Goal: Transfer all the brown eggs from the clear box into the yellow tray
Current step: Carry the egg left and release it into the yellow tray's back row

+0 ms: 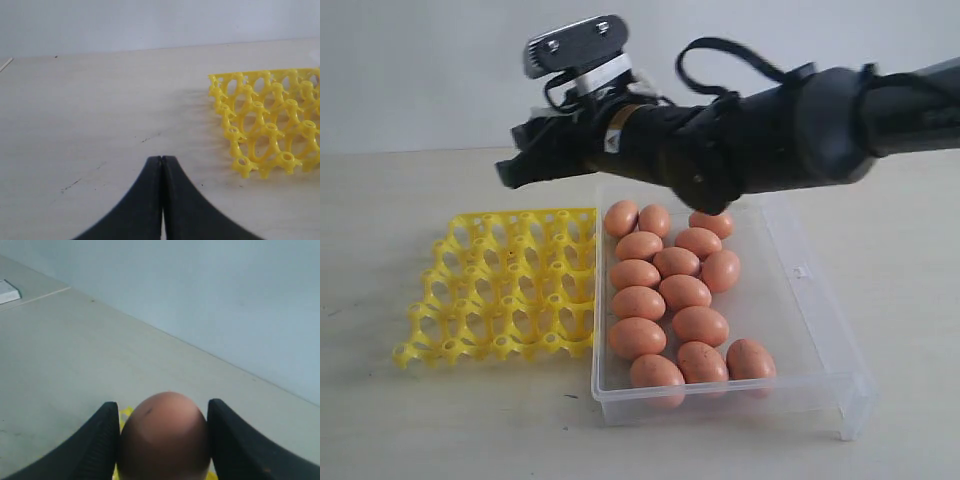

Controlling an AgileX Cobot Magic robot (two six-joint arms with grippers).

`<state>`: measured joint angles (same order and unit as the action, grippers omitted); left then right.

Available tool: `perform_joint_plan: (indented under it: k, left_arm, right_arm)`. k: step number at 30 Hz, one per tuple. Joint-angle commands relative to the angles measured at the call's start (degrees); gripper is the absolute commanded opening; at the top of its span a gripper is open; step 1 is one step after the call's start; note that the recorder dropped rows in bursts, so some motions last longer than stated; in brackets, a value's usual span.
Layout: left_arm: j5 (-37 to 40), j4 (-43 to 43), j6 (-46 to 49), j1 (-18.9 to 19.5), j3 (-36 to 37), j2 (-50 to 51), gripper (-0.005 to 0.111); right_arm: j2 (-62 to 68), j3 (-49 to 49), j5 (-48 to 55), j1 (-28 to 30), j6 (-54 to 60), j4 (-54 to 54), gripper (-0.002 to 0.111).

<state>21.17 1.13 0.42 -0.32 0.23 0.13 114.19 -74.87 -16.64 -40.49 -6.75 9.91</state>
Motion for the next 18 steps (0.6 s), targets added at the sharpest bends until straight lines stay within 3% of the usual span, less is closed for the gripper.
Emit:
perform_joint_plan:
  k: [1, 8, 18]
  left_arm:
    - [-0.5, -0.2, 0.0, -0.3, -0.2, -0.1, 0.0]
    - [-0.5, -0.2, 0.0, -0.3, -0.2, -0.1, 0.0]
    - [-0.5, -0.2, 0.0, -0.3, -0.2, -0.1, 0.0]
  right_arm:
    - [9.6, -11.0, -2.3, -3.3, -1.4, 4.8, 0.0]
    - [25.5, -30.4, 0.5, -6.2, -8.0, 7.2, 0.0]
    - [32.5, -38.2, 6.9, -6.0, -6.3, 7.0, 0.0]
